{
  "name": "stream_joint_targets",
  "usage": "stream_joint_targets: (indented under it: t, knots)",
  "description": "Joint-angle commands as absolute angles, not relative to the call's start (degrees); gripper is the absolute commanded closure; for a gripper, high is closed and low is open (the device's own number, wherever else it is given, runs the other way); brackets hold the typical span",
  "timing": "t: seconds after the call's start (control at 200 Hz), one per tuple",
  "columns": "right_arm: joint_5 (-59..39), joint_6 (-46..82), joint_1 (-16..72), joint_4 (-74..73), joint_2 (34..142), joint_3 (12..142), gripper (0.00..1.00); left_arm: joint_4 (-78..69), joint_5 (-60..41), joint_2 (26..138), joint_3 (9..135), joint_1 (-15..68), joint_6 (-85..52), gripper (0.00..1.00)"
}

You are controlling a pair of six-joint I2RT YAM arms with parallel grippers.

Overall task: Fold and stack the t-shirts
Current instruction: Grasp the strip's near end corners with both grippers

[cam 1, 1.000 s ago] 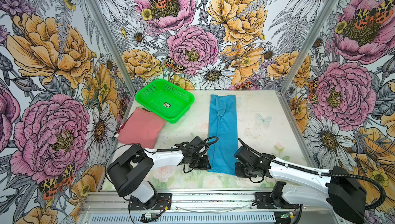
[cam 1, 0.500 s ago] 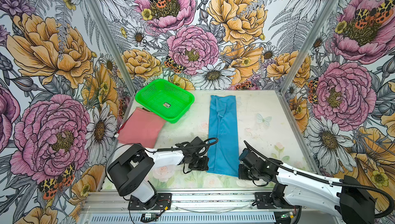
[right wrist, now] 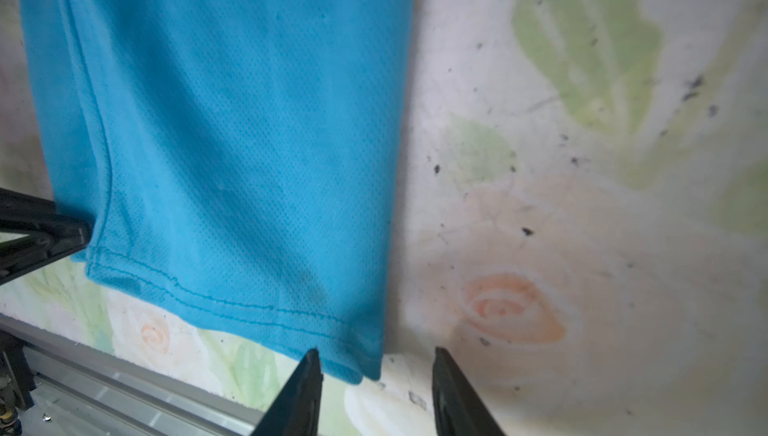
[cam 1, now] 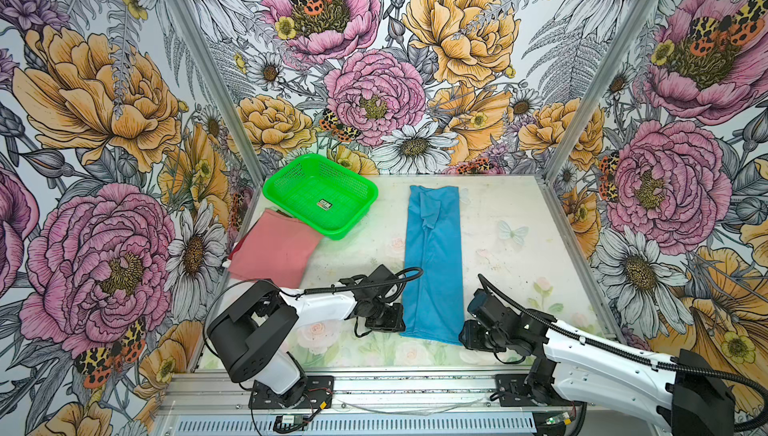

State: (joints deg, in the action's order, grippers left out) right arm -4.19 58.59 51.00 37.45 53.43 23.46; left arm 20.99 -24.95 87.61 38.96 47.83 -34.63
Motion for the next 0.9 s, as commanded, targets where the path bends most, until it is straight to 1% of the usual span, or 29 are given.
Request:
stream_joint_targets:
  t: [0.0,0.265,0.305,0.345,0.375,0.405,0.495,0.57,0.635,0.645,0.785,0.896]
  knots:
    - [-4.8,57.7,52.0,37.9,53.7,25.0,0.55,26.9,-22.4,87.5,36.7,47.5,-34.1,0.69]
    - [-4.6,58.2,53.6,37.0,55.6,25.1,0.56,26.8,-23.2,87.0,35.5,48.9,-34.2,0.7]
    - [-4.5,58.3,53.6,36.7,56.2,25.0,0.56,26.8,-22.9,87.3,35.6,49.1,-34.3,0.72]
    - [-4.4,58.5,53.7,36.3,56.9,25.0,0.58,26.8,-22.3,87.6,35.7,49.2,-34.4,0.78]
    - [-4.3,58.6,53.7,36.1,57.6,25.0,0.61,26.8,-21.9,87.8,35.8,49.2,-34.4,0.84]
    - [-4.2,58.6,53.7,36.0,58.3,25.3,0.64,26.8,-21.3,87.8,35.9,49.2,-34.7,0.92]
    - [-3.8,58.2,53.8,35.9,59.4,26.0,0.79,26.9,-20.6,87.5,36.1,49.2,-34.6,1.0]
    - [-3.8,58.1,53.9,36.0,59.0,26.3,0.91,27.2,-20.5,86.5,36.2,49.0,-34.6,1.0]
    - [-3.8,57.7,53.9,36.1,58.1,26.6,0.97,27.6,-20.4,85.0,36.5,48.7,-34.3,1.0]
    - [-3.8,57.7,53.9,36.2,57.9,26.7,1.0,27.6,-20.4,84.8,36.6,48.7,-34.2,1.0]
    - [-3.8,56.9,52.8,36.5,56.4,29.2,1.0,28.5,-21.2,81.6,39.6,47.2,-32.5,1.0]
    - [-4.1,55.3,49.7,36.6,56.4,32.0,1.0,29.4,-22.8,81.0,43.7,44.4,-30.3,1.0]
